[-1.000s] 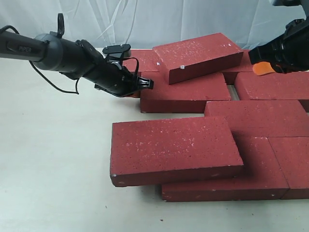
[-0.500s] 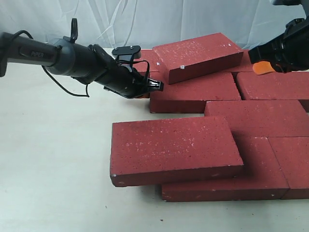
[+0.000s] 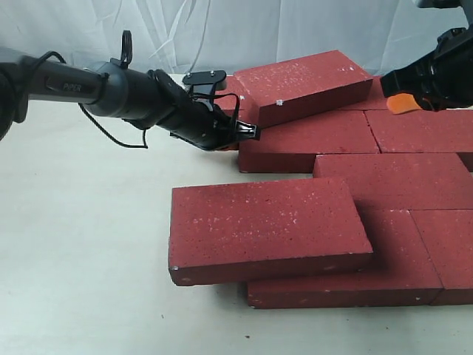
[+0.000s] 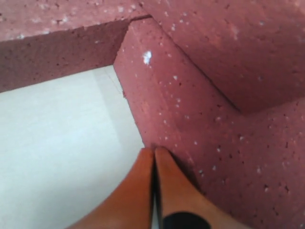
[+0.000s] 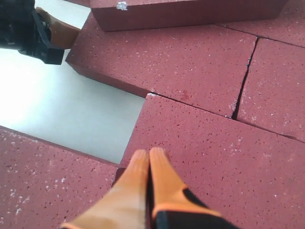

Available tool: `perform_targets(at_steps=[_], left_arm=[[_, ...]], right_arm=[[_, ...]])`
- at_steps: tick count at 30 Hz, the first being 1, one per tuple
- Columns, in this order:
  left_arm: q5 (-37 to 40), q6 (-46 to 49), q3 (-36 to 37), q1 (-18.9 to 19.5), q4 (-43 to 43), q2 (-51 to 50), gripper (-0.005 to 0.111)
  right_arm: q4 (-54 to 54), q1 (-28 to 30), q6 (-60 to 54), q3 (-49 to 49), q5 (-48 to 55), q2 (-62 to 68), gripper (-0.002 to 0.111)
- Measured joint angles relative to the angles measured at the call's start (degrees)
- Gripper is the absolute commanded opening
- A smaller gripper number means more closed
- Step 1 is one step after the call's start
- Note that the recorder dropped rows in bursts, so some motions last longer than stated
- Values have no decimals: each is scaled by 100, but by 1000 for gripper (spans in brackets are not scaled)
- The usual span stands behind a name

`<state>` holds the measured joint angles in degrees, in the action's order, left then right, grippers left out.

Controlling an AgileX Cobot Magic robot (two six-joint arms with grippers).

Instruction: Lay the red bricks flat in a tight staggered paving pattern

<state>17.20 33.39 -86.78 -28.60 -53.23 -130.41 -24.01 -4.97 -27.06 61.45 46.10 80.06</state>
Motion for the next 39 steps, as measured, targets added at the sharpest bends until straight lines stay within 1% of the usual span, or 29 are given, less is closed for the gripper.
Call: perform_targets(at_steps=[22, 26, 30, 35, 39], left_arm=[[387, 0, -195, 50, 69, -96, 0], [522, -287, -219, 123, 291, -96, 0], [750, -667, -219, 284, 756, -96, 0], [842, -857, -219, 636, 1008, -96, 0], [1017, -904, -219, 857, 1369, 25, 0]], right_arm=[[0, 0, -13, 0, -10, 0, -1], [0, 0, -13, 0, -10, 0, -1], [0, 0, -13, 0, -19, 0, -1], [0, 0, -13, 0, -43, 0, -1], [0, 0, -13, 0, -46, 10, -1]])
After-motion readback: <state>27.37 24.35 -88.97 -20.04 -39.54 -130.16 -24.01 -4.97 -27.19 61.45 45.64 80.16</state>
